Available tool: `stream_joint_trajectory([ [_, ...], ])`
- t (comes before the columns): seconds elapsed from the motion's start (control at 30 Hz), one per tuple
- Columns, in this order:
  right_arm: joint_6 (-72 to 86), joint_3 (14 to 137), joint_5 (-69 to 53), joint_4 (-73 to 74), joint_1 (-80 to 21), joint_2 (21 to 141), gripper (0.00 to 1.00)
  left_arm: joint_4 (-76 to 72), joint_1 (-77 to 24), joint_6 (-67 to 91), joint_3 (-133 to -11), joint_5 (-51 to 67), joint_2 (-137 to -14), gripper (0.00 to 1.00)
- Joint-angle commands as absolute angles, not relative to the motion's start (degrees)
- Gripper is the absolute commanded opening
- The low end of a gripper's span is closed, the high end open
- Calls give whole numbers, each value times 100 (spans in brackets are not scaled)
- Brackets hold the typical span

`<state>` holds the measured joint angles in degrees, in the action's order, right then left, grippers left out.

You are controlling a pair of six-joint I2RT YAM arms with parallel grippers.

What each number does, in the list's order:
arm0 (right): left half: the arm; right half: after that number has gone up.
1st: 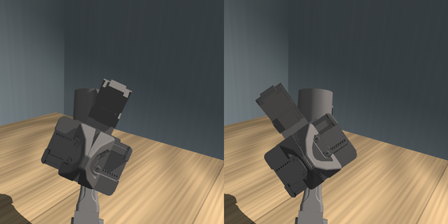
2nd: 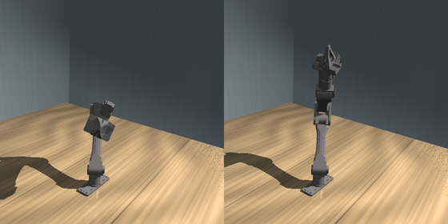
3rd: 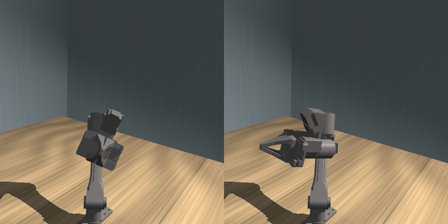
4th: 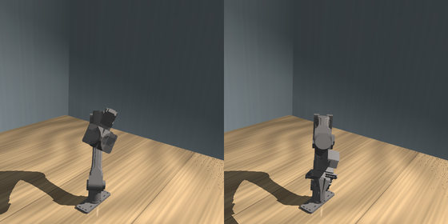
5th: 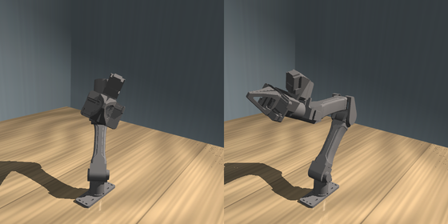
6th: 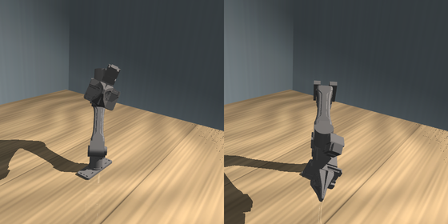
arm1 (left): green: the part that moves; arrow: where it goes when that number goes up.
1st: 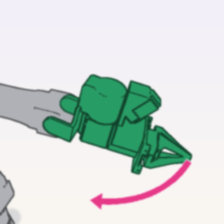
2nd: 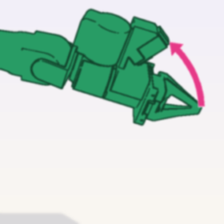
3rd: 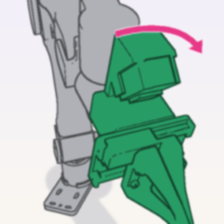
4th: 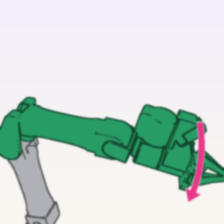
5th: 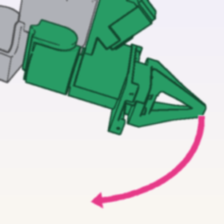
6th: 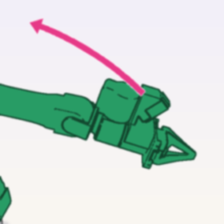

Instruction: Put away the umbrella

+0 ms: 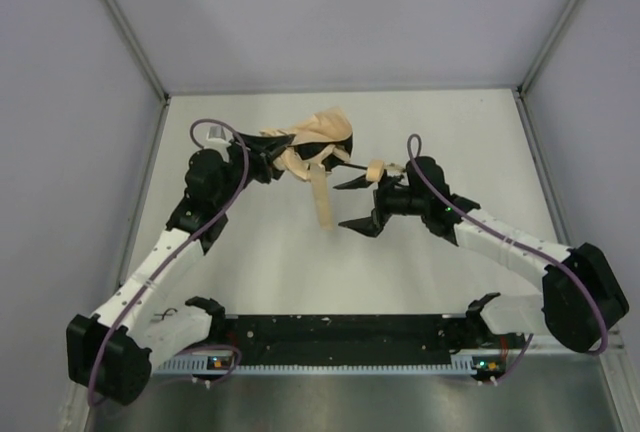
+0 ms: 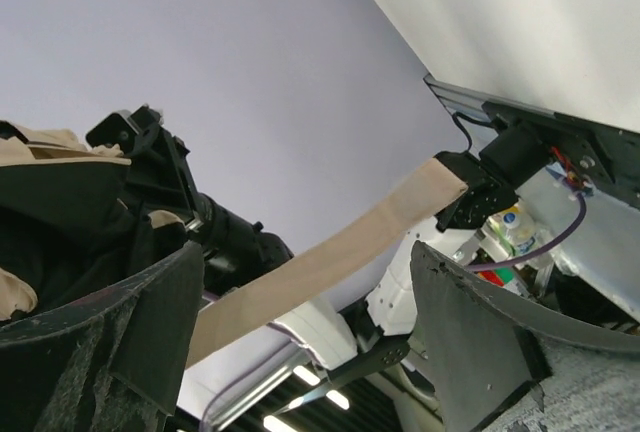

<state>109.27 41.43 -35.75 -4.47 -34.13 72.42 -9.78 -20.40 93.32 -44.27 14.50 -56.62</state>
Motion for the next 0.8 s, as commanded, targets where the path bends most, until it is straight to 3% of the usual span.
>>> stream_joint_trajectory([
  [0.0, 11496, 4561, -3383, -563, -3700, 7286, 81, -1731, -2021, 9501, -4860, 1582, -5739, 0],
  [0.33, 11734, 4675, -3190, -624, -3902, 7479, 74, -1942, -2021, 9633, -4939, 1626, -5774, 0],
  [0.47, 11874, 4728, -3155, -948, -3911, 7672, 63, -2144, -2021, 9861, -4834, 1687, -5757, 0],
  [0.6, 11795, 4860, -3050, -1011, -3920, 7717, 40, -2127, -2021, 9949, -4790, 1705, -5687, 0],
  [0.63, 11786, 4869, -3024, -1037, -3920, 7725, 28, -2101, -2021, 10010, -4799, 1731, -5687, 0],
  [0.67, 11751, 4860, -2963, -1168, -3929, 7743, 9, -2040, -2039, 10080, -4816, 1784, -5695, 0],
  [0.7, 11629, 4869, -2927, -1404, -3929, 7821, 0, -2039, -2048, 10177, -4825, 1836, -5721, 0],
  [0.77, 11235, 4992, -2848, -2123, -3929, 8041, 0, -2048, -2100, 10361, -4869, 2020, -5792, 0],
])
